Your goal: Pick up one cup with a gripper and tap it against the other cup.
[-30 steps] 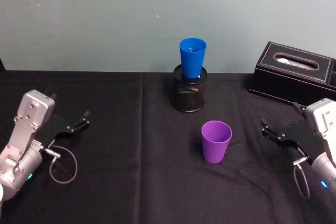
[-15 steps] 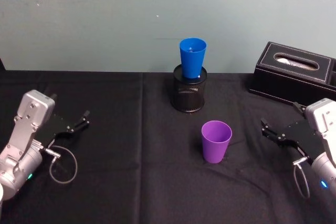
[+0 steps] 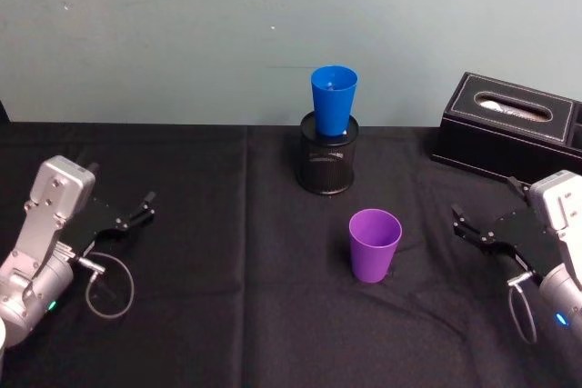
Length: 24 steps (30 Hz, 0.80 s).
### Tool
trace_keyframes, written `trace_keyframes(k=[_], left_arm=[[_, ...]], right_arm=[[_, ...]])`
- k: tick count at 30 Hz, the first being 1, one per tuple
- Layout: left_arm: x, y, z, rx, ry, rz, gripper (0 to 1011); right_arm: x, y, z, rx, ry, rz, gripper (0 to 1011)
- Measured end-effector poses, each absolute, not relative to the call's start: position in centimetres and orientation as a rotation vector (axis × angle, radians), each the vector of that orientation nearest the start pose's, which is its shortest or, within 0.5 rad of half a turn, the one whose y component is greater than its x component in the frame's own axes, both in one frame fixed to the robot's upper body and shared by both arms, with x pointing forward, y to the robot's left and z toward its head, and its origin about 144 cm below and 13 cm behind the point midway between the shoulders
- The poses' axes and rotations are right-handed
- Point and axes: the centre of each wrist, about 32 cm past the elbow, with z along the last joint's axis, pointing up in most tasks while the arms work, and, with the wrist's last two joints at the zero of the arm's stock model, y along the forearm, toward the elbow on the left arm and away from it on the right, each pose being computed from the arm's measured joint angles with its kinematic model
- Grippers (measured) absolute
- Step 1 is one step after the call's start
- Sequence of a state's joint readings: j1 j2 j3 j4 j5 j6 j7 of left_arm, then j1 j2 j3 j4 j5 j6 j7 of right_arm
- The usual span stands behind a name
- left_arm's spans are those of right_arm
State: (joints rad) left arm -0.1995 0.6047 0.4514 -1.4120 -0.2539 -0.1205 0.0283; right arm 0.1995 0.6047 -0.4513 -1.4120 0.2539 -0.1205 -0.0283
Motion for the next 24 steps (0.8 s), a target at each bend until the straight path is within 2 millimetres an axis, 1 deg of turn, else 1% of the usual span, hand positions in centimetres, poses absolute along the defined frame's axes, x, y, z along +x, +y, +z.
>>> trace_keyframes(k=[13,21,24], left_arm=[[48.9,31.0,114.0,0.304,-0.285,1.248,1011],[48.9,31.0,114.0,0.304,-0.285,1.248,1011],[48.9,31.0,114.0,0.304,-0.285,1.248,1011]], right_arm=[[48.9,-31.0,114.0,-0.304,-0.285,-1.248,1003],[47.9,-31.2,113.8,-0.270,-0.288,-1.220,1003],[47.1,-31.0,113.8,-0.250,-0.268,-1.196,1003]])
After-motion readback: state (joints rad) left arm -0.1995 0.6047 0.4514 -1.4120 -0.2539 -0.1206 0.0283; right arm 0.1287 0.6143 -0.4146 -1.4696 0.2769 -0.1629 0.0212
